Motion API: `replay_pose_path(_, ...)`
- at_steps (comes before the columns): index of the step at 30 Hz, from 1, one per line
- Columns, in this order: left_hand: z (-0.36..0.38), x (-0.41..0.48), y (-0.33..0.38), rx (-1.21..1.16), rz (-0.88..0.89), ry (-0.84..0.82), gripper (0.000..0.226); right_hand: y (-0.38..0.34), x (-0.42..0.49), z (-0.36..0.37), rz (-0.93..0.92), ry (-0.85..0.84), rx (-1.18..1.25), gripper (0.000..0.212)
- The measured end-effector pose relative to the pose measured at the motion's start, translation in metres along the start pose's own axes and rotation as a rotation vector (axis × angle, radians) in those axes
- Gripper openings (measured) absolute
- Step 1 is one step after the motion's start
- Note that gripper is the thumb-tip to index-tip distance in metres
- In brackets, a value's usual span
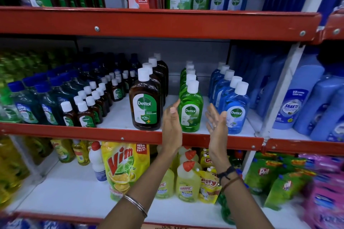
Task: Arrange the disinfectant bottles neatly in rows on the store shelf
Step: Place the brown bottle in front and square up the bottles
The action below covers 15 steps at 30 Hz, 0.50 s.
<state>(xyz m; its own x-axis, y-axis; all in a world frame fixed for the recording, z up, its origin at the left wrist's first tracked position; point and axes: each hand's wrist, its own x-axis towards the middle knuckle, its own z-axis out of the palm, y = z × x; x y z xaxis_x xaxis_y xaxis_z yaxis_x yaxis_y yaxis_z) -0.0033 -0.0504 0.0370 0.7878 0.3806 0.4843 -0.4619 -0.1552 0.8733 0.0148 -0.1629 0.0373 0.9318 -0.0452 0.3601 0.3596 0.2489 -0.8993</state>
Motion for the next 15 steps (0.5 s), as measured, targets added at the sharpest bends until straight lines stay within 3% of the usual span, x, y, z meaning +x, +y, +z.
replay_pose_path(2,0.014,-0.011,0.007,0.006,0.131,0.054,0.066,-0.001,-0.009,-0.011,-0.156,0.128,-0.032,0.069)
replay_pose_path(5,0.040,-0.024,0.016,0.025,0.253,-0.003,0.051,0.001,-0.010,-0.042,-0.283,0.295,-0.053,0.060)
replay_pose_path(8,0.070,-0.025,0.020,0.006,0.204,-0.129,0.055,-0.003,0.004,-0.069,-0.232,0.309,-0.056,0.068)
replay_pose_path(11,0.097,-0.015,0.013,-0.057,-0.062,-0.240,0.069,-0.010,0.017,-0.083,-0.097,0.194,-0.001,0.100)
replay_pose_path(15,0.114,0.002,-0.008,-0.111,-0.216,-0.224,0.064,-0.015,0.028,-0.093,-0.016,0.103,-0.001,0.116)
